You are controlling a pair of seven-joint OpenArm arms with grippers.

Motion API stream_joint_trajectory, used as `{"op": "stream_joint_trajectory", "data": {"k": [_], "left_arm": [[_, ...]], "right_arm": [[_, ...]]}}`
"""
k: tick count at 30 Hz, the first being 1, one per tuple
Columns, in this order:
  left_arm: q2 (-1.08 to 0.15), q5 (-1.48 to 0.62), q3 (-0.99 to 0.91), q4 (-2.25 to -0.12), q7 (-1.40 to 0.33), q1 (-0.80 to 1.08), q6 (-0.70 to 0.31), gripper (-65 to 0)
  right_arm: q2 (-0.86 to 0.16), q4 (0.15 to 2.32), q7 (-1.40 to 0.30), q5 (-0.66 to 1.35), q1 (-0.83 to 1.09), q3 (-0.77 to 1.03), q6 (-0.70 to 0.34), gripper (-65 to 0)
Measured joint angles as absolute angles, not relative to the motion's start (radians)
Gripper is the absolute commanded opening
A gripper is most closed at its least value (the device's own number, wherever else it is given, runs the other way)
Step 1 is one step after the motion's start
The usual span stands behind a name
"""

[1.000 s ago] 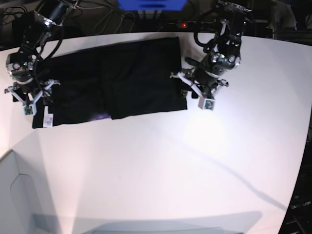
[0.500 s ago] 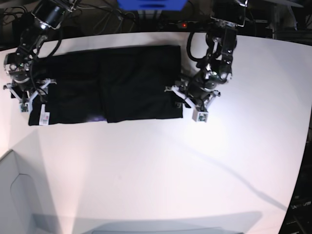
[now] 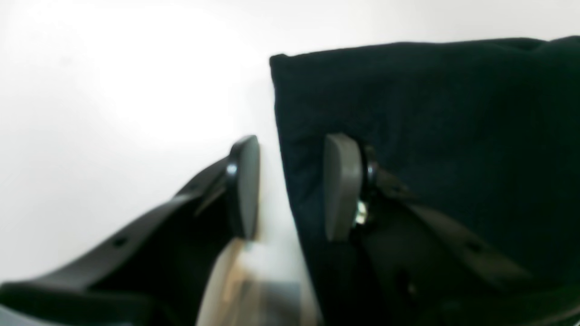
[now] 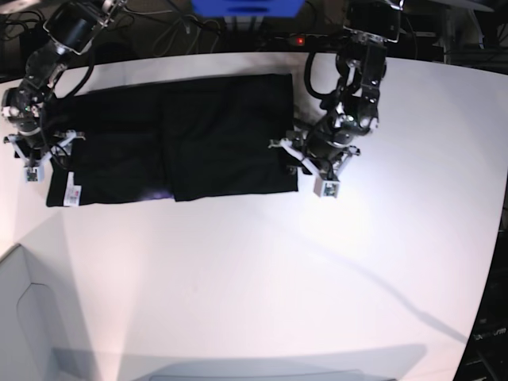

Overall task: Fold the T-shirt properly
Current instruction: 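Grasp the folded strip's ends with both grippers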

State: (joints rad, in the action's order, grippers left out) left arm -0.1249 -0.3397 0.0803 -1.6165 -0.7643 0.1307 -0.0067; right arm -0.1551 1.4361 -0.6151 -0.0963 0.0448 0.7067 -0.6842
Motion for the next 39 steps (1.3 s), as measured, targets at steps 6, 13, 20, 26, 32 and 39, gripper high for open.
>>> {"op": "stream_joint_trajectory", "data": {"k": [6, 13, 20, 26, 32, 39], "left_arm": [[-0.127, -0.340, 0.080, -1.617, -0.766, 0.130, -0.007, -41.6], [-0.128, -0.340, 0.080, -1.617, -0.767, 0.130, -0.007, -41.6], [-0.130, -0.332, 0.078, -1.657, -0.790, 0.133, -0.003, -41.6], [-0.130, -0.336, 0.074, -1.781, -0.789, 0.139, 0.001, -41.6], [-0.133, -0.332, 0.072, -1.854, -0.788, 0.159, 0.001, -41.6], [-0.165, -0.335, 0.047, -1.855, -0.791, 0.174, 0.001, -41.6]], "right_arm": [[-0.154, 1.434, -0.615, -0.088, 0.049, 0.704, -0.684, -36.5], [-0.168, 1.362, -0.562, -0.055, 0.042, 0.657, -0.683, -65.0], [-0.151, 1.436, -0.617, -0.089, 0.046, 0.654, -0.685, -65.0], [-0.113, 1.615, -0.696, -0.140, 0.068, 0.654, -0.689, -65.0], [-0.084, 1.753, -0.681, -0.096, 0.059, 0.649, -0.688, -65.0], [-0.054, 1.816, -0.685, -0.082, 0.102, 0.620, -0.688, -65.0]]}}
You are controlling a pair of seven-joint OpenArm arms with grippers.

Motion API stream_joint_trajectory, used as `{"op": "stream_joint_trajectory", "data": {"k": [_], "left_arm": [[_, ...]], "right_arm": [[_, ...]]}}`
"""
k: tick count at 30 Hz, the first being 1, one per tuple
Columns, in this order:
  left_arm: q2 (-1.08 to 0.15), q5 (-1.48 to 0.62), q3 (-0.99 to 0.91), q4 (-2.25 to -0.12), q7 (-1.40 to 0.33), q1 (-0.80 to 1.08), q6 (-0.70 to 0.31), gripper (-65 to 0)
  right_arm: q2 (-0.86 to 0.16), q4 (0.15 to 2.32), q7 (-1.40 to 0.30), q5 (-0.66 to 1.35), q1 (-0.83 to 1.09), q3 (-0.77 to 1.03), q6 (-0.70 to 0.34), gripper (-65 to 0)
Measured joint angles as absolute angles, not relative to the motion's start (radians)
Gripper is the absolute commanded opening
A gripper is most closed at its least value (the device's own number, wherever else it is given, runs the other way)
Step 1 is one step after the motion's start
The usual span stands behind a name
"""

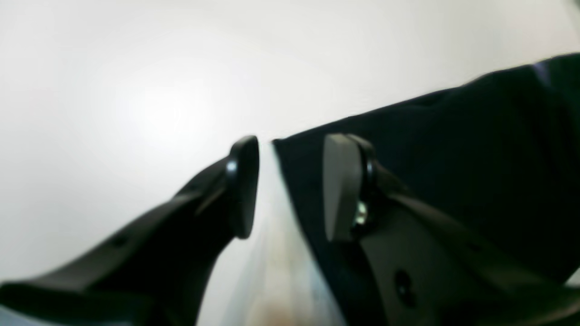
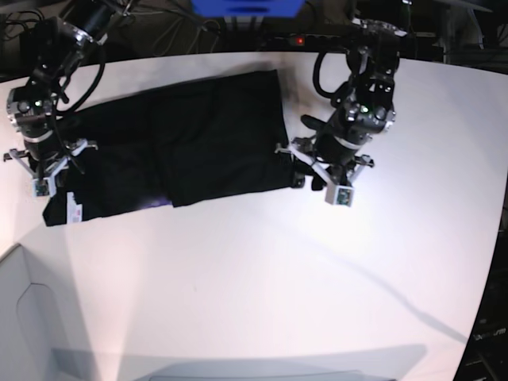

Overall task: Fold the T-shirt properly
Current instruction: 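Grasp the folded strip's ends with both grippers, then lift the strip end with the right gripper and fold it over toward the left gripper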

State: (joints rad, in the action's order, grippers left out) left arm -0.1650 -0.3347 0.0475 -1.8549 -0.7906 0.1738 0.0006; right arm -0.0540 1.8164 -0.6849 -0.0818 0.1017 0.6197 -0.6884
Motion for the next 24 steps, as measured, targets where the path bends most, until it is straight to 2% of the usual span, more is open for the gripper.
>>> {"op": "stream_joint_trajectory", "data": {"k": [4, 9, 17, 24], "left_arm": [[-0.160, -0.337, -0.032, -1.845, -0.783, 0.184, 0.001, -41.6], [-0.160, -0.334, -0.062, -1.751, -0.791, 0.204, 0.000, -41.6], [-0.152, -0.341, -0.062, -1.637, -0.755, 0.185, 0.000, -41.6], [-0.136, -0.334, -0.062, -1.621, -0.752, 0.166, 0.000, -41.6]], "right_arm": [[-0.012, 1.886, -0.689, -0.092, 0.150, 0.548, -0.689, -65.0], [0.025, 1.982, -0.681, -0.083, 0.196, 0.373, -0.688, -65.0], [0.067, 1.988, -0.685, -0.099, 0.248, 0.153, -0.688, -65.0], [0.075, 1.988, -0.687, -0.093, 0.247, -0.073, -0.688, -65.0]]}}
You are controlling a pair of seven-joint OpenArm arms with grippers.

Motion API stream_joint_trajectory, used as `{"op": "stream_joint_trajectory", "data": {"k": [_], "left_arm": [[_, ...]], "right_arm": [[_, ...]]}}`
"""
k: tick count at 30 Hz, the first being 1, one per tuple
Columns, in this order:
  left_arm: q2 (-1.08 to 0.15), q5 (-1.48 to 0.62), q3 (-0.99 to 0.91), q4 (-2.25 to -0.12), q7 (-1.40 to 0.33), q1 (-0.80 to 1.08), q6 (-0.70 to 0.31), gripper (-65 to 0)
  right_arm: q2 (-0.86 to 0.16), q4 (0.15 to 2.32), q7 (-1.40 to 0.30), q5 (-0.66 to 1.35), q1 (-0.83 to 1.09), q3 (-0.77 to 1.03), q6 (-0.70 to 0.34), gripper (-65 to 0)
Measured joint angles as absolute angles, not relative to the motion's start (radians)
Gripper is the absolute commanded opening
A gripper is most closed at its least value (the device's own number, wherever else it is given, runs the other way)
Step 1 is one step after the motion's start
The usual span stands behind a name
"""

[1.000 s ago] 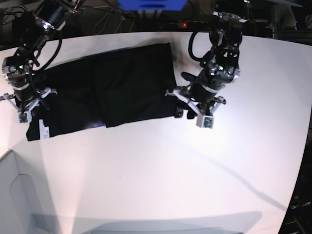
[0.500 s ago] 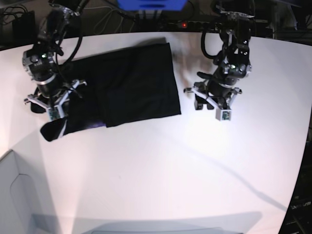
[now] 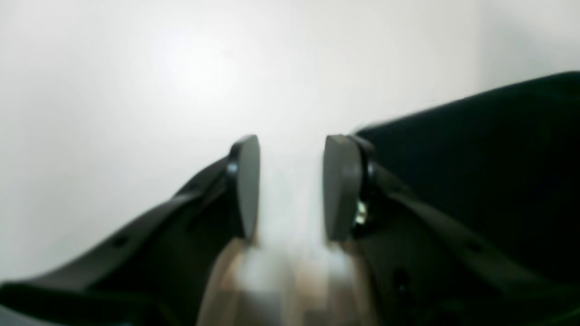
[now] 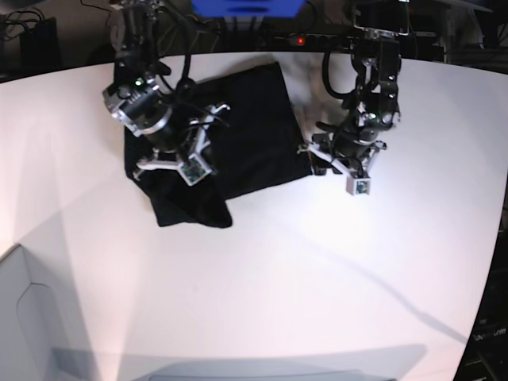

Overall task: Fold the T-shirt properly
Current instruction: 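Lift the strip end with the right gripper and fold it over toward the left gripper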

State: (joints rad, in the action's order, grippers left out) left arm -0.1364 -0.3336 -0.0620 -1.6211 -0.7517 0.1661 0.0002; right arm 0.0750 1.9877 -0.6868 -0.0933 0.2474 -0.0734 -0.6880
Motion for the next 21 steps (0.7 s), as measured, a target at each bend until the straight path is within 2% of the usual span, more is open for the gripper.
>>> {"op": "stream_joint_trajectory", "data": {"k": [13, 21], "left_arm": [[-0.135, -0.333, -0.062, -1.621, -0.750, 0.166, 0.000, -41.6], [-0.135, -0.331, -0.068, -1.628, -0.756, 0.170, 0.000, -41.6]], "right_arm": [[0.070, 1.966, -0.684, -0.094, 0.224, -0.349, -0.688, -65.0], [0.118, 1.840, -0.669, -0.091, 0.164, -0.371, -0.688, -65.0]]}}
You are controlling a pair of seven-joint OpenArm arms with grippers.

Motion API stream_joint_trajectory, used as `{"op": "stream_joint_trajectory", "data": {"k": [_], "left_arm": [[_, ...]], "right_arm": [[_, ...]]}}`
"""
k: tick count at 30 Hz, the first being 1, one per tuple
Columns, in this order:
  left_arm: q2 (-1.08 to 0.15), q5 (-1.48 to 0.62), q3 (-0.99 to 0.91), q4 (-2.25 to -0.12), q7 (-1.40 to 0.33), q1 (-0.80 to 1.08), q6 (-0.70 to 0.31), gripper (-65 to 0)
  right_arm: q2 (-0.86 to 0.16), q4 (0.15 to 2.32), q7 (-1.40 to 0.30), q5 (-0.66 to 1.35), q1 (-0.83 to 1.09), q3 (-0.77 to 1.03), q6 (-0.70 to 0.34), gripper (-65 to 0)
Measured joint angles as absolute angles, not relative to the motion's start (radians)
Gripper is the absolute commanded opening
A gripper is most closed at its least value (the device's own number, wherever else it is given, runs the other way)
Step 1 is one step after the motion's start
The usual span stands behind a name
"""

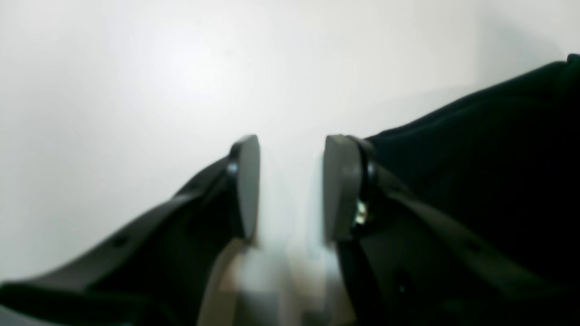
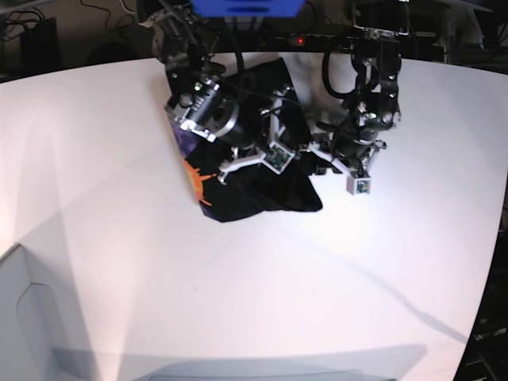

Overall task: Fold the T-shirt properly
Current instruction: 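Lift the strip end with the right gripper and fold it over toward the left gripper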

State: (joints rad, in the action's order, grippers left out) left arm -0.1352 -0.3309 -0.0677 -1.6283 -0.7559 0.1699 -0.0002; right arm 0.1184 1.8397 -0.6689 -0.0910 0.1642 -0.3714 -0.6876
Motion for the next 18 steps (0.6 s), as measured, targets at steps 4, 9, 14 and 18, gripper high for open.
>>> {"op": "stream_joint_trajectory", "data": {"k": [4, 9, 14, 18], "left_arm": [[-0.136, -0.329, -0.072, -1.638, -0.767, 0.175, 0.000, -41.6], [-0.136, -0.334, -0.071, -1.638, -0.767, 0.174, 0.001, -41.6], [-0.133, -0.344, -0.115, -1.638, -0.778, 0.175, 0.000, -41.6], [-0.136, -0.339, -0.168, -1.638, -0.778, 0.184, 0.001, -41.6]], "right_arm": [[0.119, 1.782, -0.670, -0.095, 0.150, -0.369, -0.688, -65.0], [0.120, 1.750, -0.685, -0.097, 0.156, -0.374, -0.688, -53.5], [0.119, 1.806, -0.688, -0.091, 0.165, -0.374, -0.688, -31.5], [0.119, 1.912, -0.687, -0.089, 0.195, -0.374, -0.688, -24.7]]}}
